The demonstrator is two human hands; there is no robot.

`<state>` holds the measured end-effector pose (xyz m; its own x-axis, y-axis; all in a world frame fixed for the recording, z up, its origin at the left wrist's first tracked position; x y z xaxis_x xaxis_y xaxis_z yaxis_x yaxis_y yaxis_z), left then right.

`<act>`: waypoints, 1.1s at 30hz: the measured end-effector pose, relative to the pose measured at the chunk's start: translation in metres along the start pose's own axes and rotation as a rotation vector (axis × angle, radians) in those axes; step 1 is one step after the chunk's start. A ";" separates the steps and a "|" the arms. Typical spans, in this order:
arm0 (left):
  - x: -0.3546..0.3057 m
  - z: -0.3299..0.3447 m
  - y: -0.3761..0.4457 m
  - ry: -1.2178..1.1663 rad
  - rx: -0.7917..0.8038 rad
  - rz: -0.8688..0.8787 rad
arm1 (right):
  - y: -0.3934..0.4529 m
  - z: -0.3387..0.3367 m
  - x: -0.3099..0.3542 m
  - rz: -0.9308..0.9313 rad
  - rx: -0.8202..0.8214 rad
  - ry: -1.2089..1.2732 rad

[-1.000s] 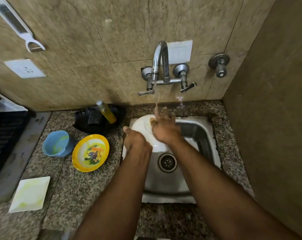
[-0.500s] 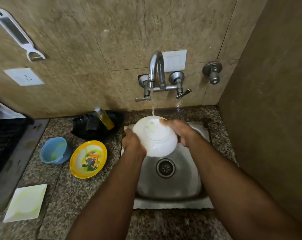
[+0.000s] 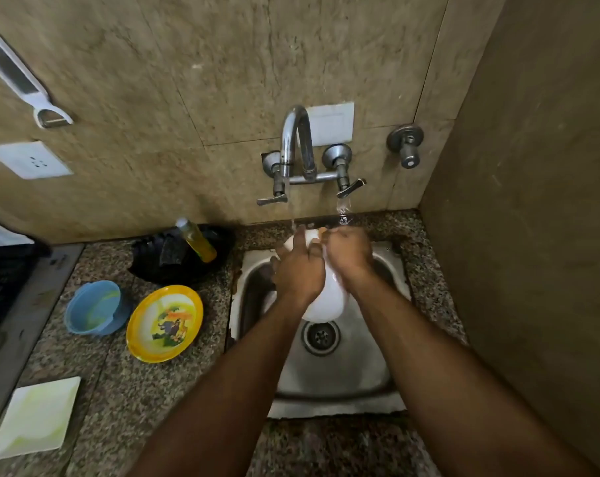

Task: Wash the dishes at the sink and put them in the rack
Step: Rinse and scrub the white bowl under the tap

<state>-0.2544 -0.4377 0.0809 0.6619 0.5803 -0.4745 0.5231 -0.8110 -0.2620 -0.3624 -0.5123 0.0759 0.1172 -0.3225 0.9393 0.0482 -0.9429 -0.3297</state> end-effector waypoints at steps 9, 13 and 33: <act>-0.016 -0.020 0.039 -0.118 0.144 0.077 | -0.028 -0.011 0.008 -0.145 -0.084 -0.139; 0.014 -0.012 0.048 -0.590 0.303 -0.211 | -0.042 -0.007 0.022 -0.347 -0.021 -0.227; 0.090 0.010 0.035 -1.353 0.161 -0.331 | -0.017 -0.008 -0.038 -0.435 0.208 -0.343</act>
<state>-0.1821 -0.4150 0.0206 -0.5497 0.2979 -0.7804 0.4238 -0.7056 -0.5679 -0.3756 -0.4852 0.0465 0.3554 0.1685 0.9194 0.3535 -0.9348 0.0347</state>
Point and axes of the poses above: each hand's wrist, its own y-axis towards the middle knuckle, its own z-axis out of the palm, x = y × z, the point moved 6 cm from there along y, towards the middle knuckle, and after that the axes turned 11 degrees about y, right-handed, at the moved point
